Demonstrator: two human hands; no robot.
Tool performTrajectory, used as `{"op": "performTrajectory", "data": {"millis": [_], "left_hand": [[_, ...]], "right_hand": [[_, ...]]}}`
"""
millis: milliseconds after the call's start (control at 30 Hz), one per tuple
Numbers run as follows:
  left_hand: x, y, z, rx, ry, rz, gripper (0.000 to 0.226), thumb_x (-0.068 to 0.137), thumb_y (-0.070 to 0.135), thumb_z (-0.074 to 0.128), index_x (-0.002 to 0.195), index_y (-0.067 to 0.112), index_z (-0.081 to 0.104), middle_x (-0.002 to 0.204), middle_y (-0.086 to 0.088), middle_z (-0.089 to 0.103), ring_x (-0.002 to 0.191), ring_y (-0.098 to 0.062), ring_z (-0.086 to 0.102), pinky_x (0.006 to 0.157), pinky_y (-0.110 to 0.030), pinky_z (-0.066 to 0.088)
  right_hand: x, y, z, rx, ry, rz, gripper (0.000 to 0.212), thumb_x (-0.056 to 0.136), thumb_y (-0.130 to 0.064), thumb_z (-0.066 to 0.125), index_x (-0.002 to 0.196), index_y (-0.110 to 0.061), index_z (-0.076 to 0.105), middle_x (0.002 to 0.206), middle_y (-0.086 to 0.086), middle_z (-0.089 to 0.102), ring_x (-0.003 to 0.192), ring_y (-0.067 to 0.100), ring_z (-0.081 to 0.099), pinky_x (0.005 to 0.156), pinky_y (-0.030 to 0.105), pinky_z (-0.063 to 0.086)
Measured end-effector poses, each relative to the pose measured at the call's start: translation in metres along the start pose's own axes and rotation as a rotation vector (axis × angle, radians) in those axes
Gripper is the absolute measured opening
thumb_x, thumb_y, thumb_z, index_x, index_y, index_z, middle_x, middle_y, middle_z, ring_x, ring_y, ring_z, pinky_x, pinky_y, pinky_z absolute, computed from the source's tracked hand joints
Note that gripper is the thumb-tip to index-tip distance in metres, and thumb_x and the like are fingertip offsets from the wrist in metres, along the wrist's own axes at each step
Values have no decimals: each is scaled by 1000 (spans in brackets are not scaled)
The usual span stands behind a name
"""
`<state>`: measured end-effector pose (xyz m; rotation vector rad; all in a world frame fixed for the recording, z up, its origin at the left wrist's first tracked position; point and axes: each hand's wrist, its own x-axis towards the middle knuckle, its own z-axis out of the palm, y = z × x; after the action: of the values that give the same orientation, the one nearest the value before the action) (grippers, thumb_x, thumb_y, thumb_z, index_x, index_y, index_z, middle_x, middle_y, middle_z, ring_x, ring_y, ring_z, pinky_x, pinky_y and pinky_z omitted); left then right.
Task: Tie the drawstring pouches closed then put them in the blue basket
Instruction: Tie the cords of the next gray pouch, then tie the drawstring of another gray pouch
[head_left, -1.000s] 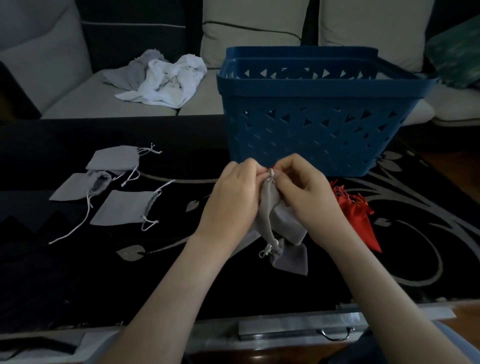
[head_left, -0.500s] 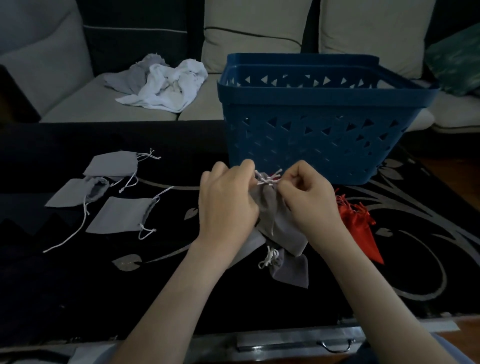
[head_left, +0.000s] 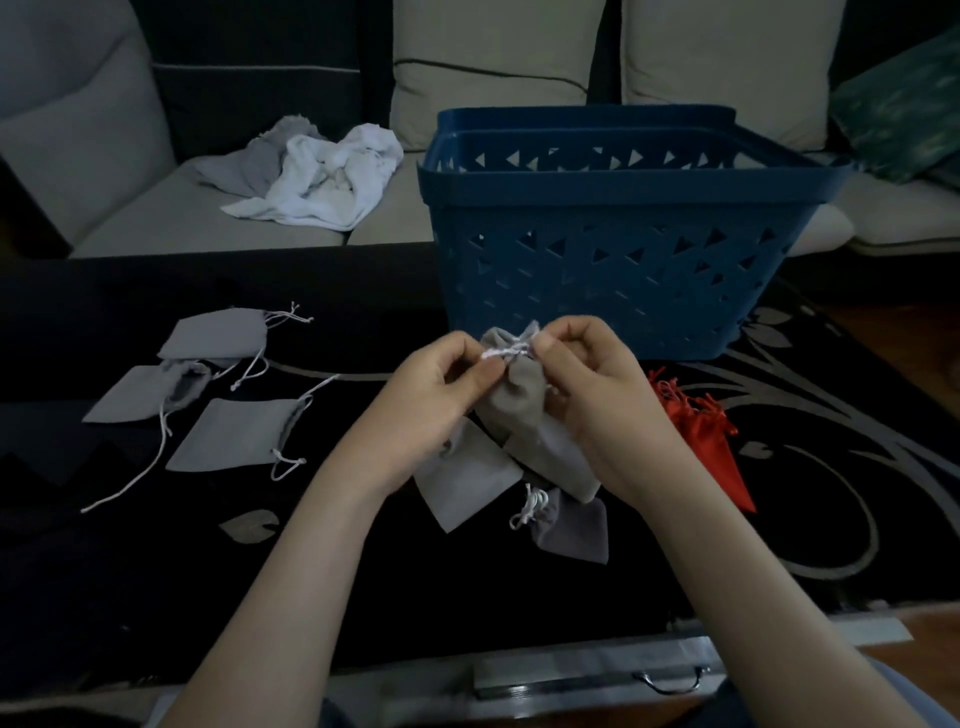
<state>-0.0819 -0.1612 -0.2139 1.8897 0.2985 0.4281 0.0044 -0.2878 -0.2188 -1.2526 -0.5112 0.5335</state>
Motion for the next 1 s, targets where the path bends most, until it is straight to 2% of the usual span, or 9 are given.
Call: {"op": "performTrajectory", "data": {"millis": [133,300,433,533,633,733,800,900,1000], "left_hand": [[-4,0,-7,31,97,-23,21,95,20,54,82,9,66,71,3,62,66,-4,54,63,-22,41],[-23,-21,-25,139,-23,-121,30,87,-2,60,85,27,68,85,6,65,72,-4,56,70,-14,43],[-31,-36,-32,271,-128,-271,23,82,0,67,97,17,65,88,3,61,85,-10,59,74,-12,45],[-40,-38,-48,199,-45,-289,15,88,12,66,99,21,64,95,9,66,90,-2,61,77,-8,45],[-44,-44,-70,403,73,-280,16,93,23,59,108,27,64,109,12,62,105,-4,56,79,-11,42],[-47,-54,-89,784,63,-309,35,95,36,53,129,30,52,137,8,43,133,-14,29,106,-30,25],[-53,-58,-102,833,94,-319,42,95,36,51,136,32,42,145,9,33,136,-15,19,107,-33,18],[-60,-70,-123,941,116,-381,50,95,37,50,141,30,32,146,6,32,136,-20,22,107,-37,21],[-64,-80,-132,998,19,-447,49,93,44,51,136,25,37,138,2,41,129,-22,36,100,-39,30]], "right_hand": [[-4,0,9,-104,-155,-17,42,84,-7,67,121,-13,48,113,3,60,91,4,64,80,19,52],[4,20,8,-725,-76,-94,48,78,-11,73,119,-22,49,105,-4,61,95,14,61,83,24,44],[12,43,8,-1014,-149,-118,45,82,-6,65,124,-8,47,113,12,61,99,26,59,79,27,41],[11,53,16,-1239,-173,-140,38,86,-10,56,122,-10,45,121,13,53,115,31,47,84,30,33],[7,34,37,-1474,-148,-202,60,80,-27,48,138,-23,35,139,2,35,129,26,28,101,41,24],[3,16,75,-1565,-246,-432,78,66,-39,38,144,-29,29,143,-1,31,130,24,28,101,41,21],[8,23,106,-1552,-372,-434,77,69,-39,37,145,-29,24,145,-3,28,131,22,25,102,38,19],[25,45,146,-1454,-531,-322,69,83,-23,49,147,-26,21,147,-2,25,132,23,22,104,36,21],[44,71,168,-1490,-625,-248,69,87,-13,52,148,-25,21,151,2,18,136,25,17,108,37,20]]}}
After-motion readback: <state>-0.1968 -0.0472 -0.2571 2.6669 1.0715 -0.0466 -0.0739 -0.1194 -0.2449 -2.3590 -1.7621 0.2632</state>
